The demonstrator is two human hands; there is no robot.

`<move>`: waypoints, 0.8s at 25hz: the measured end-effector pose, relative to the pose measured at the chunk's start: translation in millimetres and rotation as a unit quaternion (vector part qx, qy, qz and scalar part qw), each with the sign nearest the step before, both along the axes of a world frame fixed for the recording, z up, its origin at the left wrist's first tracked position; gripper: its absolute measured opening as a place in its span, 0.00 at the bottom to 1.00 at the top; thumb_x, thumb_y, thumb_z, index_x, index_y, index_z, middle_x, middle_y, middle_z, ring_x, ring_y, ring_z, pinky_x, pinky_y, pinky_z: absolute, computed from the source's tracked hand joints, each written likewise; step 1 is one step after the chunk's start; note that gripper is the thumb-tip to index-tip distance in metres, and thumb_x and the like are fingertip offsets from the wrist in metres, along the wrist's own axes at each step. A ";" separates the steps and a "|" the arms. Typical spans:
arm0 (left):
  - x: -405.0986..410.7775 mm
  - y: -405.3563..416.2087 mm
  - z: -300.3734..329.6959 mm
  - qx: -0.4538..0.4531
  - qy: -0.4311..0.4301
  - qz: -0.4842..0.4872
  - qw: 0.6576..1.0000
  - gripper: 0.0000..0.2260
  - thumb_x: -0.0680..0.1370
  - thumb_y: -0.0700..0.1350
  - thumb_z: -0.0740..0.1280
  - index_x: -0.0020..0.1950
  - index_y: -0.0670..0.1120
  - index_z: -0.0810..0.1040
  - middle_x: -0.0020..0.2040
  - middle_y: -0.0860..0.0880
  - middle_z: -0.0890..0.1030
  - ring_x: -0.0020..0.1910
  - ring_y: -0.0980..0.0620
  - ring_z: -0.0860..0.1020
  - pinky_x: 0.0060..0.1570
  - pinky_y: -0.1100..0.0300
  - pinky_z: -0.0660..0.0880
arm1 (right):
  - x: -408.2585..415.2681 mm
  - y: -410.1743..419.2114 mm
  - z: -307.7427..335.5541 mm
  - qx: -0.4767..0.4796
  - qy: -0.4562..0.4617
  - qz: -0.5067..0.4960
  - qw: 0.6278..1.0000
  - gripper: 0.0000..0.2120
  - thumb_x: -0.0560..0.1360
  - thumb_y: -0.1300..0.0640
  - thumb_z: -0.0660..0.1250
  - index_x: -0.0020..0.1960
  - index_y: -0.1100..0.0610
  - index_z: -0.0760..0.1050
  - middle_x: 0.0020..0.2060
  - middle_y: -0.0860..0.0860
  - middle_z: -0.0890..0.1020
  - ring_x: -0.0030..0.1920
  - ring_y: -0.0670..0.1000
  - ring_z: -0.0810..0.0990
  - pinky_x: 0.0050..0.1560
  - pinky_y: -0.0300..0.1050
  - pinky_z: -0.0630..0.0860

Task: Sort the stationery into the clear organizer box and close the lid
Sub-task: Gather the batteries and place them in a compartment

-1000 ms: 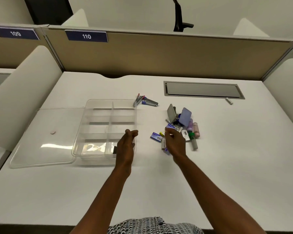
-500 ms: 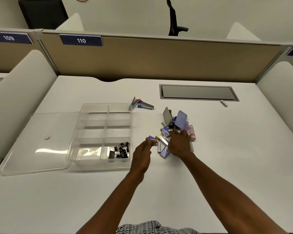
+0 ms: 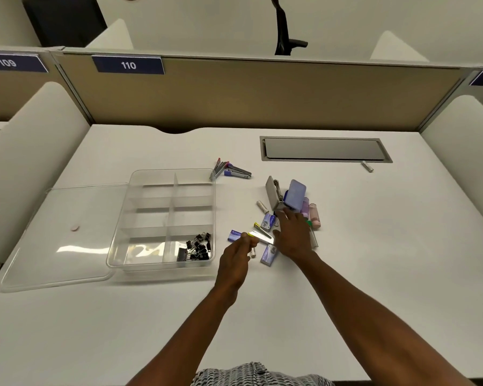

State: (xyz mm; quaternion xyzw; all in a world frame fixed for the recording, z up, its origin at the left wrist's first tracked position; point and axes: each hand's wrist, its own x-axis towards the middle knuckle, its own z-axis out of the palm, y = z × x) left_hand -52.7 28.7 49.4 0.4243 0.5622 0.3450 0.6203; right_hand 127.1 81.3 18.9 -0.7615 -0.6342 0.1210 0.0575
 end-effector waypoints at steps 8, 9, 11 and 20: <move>-4.5 -6.4 -10.0 -0.028 0.016 0.009 0.999 0.17 0.82 0.59 0.57 0.52 0.54 0.84 0.53 0.55 0.84 0.56 0.56 0.80 0.64 0.50 0.74 | 4.5 0.3 -3.8 0.063 0.029 -0.007 0.998 0.08 0.75 0.54 0.70 0.53 0.52 0.82 0.49 0.51 0.83 0.58 0.55 0.74 0.57 0.48 0.69; -5.3 -7.3 -10.9 -0.030 0.018 0.010 0.999 0.17 0.82 0.59 0.58 0.52 0.54 0.84 0.53 0.55 0.84 0.56 0.55 0.80 0.64 0.50 0.74 | 3.9 -2.4 -5.3 0.071 0.035 -0.013 0.997 0.06 0.75 0.54 0.70 0.51 0.53 0.82 0.46 0.51 0.84 0.55 0.55 0.75 0.55 0.47 0.69; -6.2 -9.1 -12.7 -0.036 0.020 0.012 0.999 0.17 0.82 0.60 0.58 0.51 0.54 0.84 0.53 0.54 0.84 0.56 0.54 0.80 0.64 0.50 0.74 | 2.1 -8.8 -8.4 0.084 0.049 -0.022 0.995 0.05 0.75 0.56 0.71 0.49 0.54 0.84 0.44 0.52 0.85 0.53 0.55 0.76 0.53 0.47 0.69; -4.4 -11.7 -8.4 -0.010 0.029 0.005 1.000 0.07 0.80 0.54 0.65 0.53 0.56 0.82 0.52 0.53 0.84 0.55 0.53 0.81 0.63 0.49 0.76 | -34.5 -55.0 12.5 0.175 0.396 -0.172 0.885 0.07 0.70 0.59 0.75 0.48 0.51 0.83 0.40 0.43 0.85 0.42 0.44 0.82 0.46 0.48 0.82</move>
